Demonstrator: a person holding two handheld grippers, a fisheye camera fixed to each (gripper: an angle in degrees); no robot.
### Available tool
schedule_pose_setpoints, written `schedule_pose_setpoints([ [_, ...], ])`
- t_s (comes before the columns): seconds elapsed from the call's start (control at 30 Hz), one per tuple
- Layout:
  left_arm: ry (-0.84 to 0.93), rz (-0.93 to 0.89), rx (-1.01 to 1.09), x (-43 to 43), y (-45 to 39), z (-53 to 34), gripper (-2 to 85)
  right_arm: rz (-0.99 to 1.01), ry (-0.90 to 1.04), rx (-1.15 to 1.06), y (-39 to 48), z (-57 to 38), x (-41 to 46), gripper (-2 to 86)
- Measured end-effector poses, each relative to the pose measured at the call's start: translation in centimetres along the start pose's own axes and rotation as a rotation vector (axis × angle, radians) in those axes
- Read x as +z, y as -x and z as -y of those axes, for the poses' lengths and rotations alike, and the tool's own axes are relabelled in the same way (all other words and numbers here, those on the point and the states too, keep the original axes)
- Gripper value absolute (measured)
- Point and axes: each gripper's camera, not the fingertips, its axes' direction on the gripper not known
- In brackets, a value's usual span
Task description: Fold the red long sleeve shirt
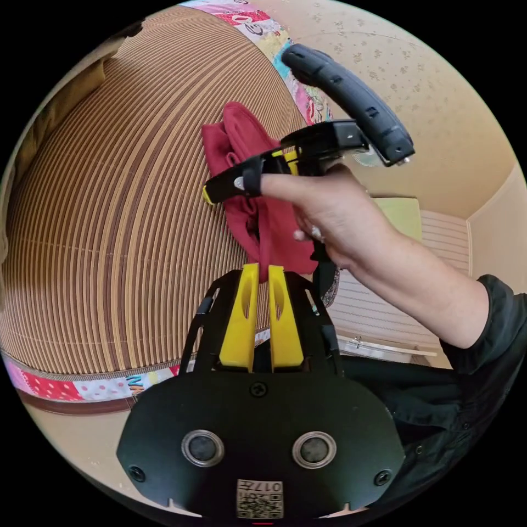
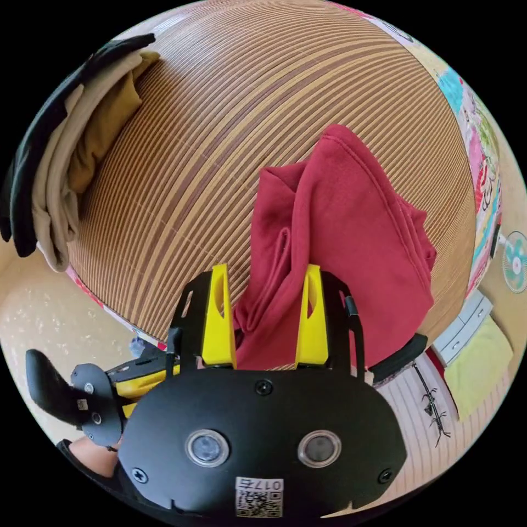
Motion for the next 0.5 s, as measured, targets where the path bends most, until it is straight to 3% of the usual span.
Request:
schedule_pose_setpoints([
  [0.1,0.021,0.006,0.06,-0.6,-1.5,-0.6,2.1,-0.148,0.022,-0.008,1.4,-0.6,0.9,10.3],
  [0.17,0.063,0.032,0.106,-0.8,-2.2,-0.8,1.6,-0.118,0.017,0.009,0.9,-1.3,0.7,8.6],
  [0.27,0.086,0.013,0.165,-2.2,-3.1,-0.8,1.2,0.241,-0.075,0.127,-3.3,-3.9,-0.2,7.5],
  [0.33,0.096,0.013,0.226,-3.4,-4.3,-0.9,1.4,0.644,-0.214,0.211,-8.1,-7.7,0.1,7.2],
  [0.43,0.098,-0.042,0.329,-5.6,-7.2,-0.8,2.6,0.996,-0.437,0.167,-13.3,-13.4,1.0,7.1],
  [0.5,0.086,-0.112,0.387,-6.7,-9.1,-0.6,5.2,1.106,-0.545,0.142,-16.5,-16.9,1.9,7.0],
])
